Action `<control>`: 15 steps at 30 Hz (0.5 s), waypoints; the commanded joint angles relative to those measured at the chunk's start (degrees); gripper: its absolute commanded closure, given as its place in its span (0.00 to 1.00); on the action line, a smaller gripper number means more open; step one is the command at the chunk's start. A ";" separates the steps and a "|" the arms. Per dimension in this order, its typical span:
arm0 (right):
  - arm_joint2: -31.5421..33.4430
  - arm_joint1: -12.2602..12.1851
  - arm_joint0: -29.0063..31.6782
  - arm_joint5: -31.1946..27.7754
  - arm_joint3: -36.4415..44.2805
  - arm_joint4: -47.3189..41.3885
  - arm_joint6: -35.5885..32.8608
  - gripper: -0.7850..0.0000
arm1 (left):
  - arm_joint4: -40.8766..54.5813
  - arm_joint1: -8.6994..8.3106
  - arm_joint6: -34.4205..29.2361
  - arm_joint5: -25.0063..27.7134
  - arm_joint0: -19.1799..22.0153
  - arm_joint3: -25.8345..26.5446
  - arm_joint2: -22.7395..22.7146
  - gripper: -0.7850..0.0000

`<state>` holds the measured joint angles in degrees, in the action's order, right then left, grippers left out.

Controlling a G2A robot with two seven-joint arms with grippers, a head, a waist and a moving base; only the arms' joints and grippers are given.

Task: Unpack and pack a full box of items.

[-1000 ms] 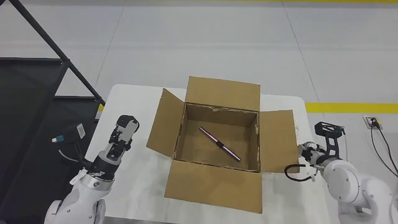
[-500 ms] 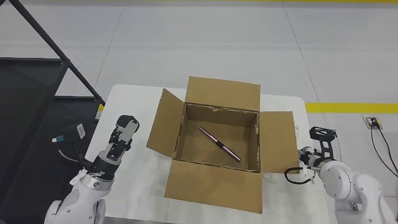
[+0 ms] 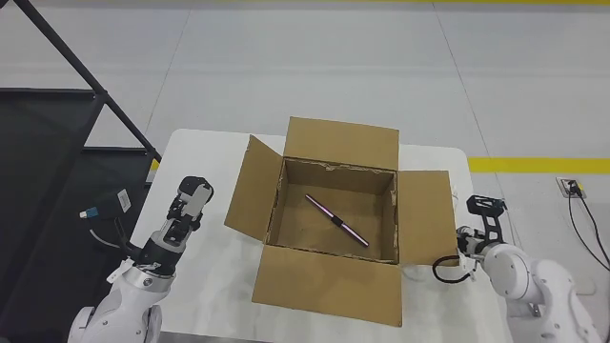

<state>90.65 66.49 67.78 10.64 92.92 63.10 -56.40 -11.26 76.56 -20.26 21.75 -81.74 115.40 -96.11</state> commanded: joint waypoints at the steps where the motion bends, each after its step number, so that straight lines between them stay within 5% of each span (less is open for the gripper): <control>1: -0.12 -0.01 -0.05 -0.09 -0.18 -0.10 -0.05 0.84 | 0.00 0.00 0.00 0.00 0.00 0.00 0.00 0.00; 5: -0.34 -0.01 -0.12 0.11 -0.27 -0.28 -0.24 0.56 | 0.00 0.00 0.00 0.00 0.00 0.00 0.00 0.00; 15: 0.29 -0.20 0.73 0.33 0.92 -0.49 -1.12 0.41 | 0.00 0.00 0.00 0.00 0.00 0.00 0.00 0.00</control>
<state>90.77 66.32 68.36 10.84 93.54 62.56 -57.37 -11.26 76.56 -20.26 21.75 -81.74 115.40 -96.11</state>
